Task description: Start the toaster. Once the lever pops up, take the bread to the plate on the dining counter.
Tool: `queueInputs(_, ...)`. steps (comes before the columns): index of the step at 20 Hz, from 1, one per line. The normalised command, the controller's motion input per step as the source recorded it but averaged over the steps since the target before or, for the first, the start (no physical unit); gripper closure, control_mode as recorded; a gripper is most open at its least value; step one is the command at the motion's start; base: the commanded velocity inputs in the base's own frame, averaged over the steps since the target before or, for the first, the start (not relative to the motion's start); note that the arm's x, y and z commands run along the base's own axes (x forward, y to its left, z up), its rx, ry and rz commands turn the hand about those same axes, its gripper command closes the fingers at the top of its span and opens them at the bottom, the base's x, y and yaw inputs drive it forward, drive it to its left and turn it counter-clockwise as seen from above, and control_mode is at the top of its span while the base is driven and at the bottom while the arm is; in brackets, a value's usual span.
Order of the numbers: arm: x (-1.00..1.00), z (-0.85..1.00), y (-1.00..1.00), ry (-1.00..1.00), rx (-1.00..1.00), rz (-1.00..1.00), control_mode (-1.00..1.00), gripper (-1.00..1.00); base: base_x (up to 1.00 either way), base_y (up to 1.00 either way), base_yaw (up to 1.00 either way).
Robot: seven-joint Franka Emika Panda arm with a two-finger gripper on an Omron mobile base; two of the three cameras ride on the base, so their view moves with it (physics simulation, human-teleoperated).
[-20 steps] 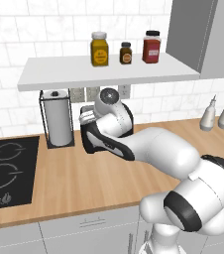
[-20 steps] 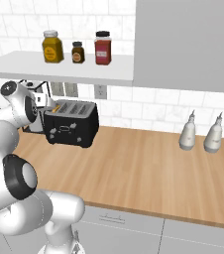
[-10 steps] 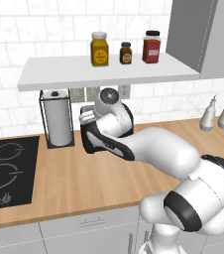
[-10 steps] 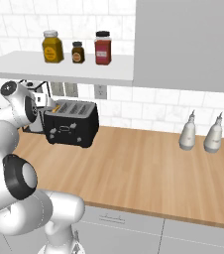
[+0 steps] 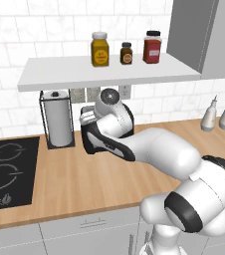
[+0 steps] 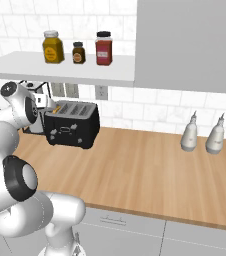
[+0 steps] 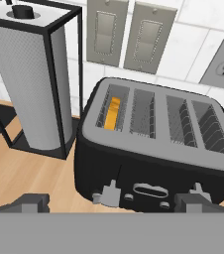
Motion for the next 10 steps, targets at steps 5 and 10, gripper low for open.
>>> queueInputs(5,0.00,0.00,0.00,0.00,0.00,0.00,-1.00,-1.00,0.00,0.00,0.00)
queueInputs(10,0.00,0.00,0.00,0.00,0.00,0.00,-1.00,-1.00,0.00,0.00,0.00)
